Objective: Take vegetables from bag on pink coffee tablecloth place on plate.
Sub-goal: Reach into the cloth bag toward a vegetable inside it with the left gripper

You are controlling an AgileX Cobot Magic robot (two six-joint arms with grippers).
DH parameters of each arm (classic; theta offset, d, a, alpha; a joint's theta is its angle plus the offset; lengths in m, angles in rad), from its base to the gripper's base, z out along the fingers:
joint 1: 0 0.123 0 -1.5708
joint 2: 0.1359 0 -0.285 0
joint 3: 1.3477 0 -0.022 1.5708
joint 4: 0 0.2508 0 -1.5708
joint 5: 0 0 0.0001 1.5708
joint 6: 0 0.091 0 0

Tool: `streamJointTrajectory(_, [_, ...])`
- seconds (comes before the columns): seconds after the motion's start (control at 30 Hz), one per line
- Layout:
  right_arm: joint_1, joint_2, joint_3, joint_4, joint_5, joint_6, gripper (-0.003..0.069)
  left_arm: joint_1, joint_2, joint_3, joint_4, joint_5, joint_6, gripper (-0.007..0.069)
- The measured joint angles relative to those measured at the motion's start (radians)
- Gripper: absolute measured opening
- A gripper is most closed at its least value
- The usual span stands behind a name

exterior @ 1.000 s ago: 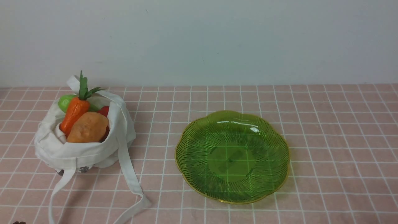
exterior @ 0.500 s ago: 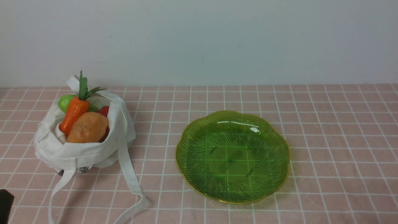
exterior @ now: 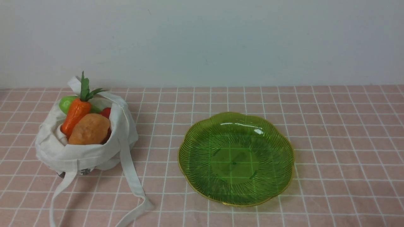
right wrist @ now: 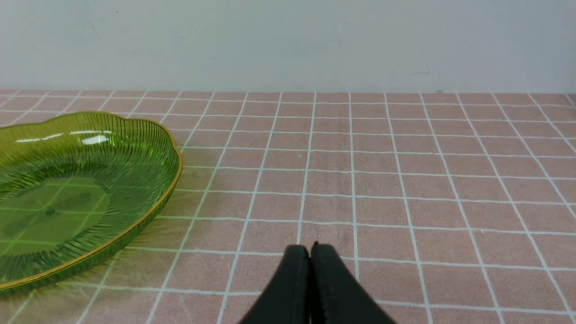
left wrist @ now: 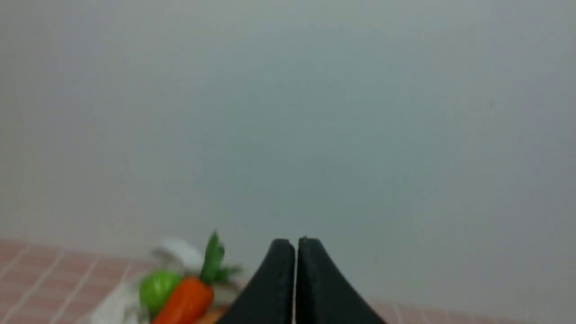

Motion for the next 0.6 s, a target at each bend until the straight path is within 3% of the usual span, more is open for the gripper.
streamJointTrajectory(0.23, [0.0,0.0,0.0,0.0,0.0,0.0,-0.0015,0.0,0.499,-0.393,0.026,0.581,0.077,-0.0005])
streamJointTrajectory(0.37, [0.0,0.0,0.0,0.0,0.0,0.0,-0.0015,0.0,0.727,-0.556,0.032,0.671,0.188,-0.0005])
streamJointTrajectory(0.6, [0.0,0.0,0.0,0.0,0.0,0.0,-0.0015,0.0,0.994,-0.727,0.052,0.674,0.288,-0.0005])
